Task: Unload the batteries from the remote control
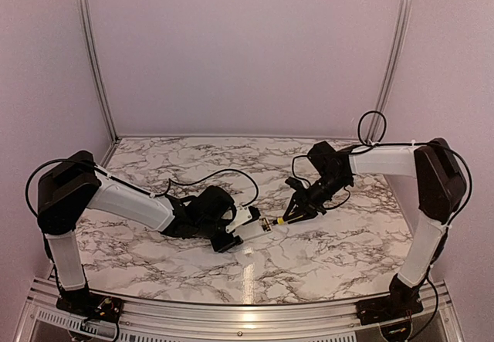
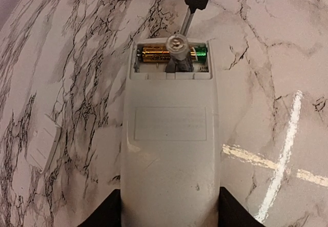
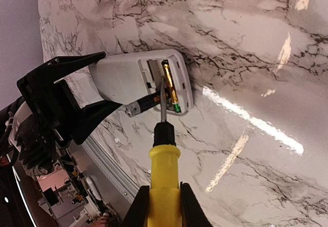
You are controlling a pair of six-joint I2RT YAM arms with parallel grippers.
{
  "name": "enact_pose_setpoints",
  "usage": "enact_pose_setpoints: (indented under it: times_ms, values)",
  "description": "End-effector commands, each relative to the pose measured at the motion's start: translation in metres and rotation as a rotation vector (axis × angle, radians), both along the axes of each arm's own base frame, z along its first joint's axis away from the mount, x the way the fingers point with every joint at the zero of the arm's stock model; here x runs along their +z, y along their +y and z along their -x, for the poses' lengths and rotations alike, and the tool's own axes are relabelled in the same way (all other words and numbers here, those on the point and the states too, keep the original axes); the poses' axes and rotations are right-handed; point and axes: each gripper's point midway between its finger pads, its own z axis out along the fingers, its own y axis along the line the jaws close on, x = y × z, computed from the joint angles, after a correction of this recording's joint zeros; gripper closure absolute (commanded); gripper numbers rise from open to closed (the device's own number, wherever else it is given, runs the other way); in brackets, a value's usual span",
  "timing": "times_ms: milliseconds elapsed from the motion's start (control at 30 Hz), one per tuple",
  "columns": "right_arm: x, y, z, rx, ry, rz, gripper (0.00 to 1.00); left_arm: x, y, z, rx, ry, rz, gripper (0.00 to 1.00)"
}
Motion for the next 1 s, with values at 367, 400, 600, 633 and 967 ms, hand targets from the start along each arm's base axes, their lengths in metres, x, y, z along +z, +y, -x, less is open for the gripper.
enact_pose_setpoints:
  times_ms: [367, 400, 600, 633, 967]
  values:
    - [-0.009, -0.005, 0.007, 0.03, 0.069, 0.15, 1.0, 0.006, 0.003, -0.022, 0.056, -0.075, -0.013, 1.0]
    - [-0.01, -0.006, 0.007, 0.03, 0.065, 0.155, 1.0, 0.006, 0.003, -0.021, 0.053, -0.074, -0.014, 1.0]
    - [-0.005, -0.006, 0.001, 0.023, 0.036, 0.166, 1.0, 0.003, -0.002, -0.016, 0.034, -0.04, -0.009, 1.0]
    - [-0.003, -0.007, 0.0, 0.023, 0.026, 0.171, 1.0, 0.003, -0.003, -0.015, 0.033, -0.031, -0.007, 1.0]
    - [0.021, -0.006, -0.016, 0.027, -0.071, 0.184, 1.0, -0.016, -0.012, 0.007, -0.04, 0.124, -0.023, 1.0]
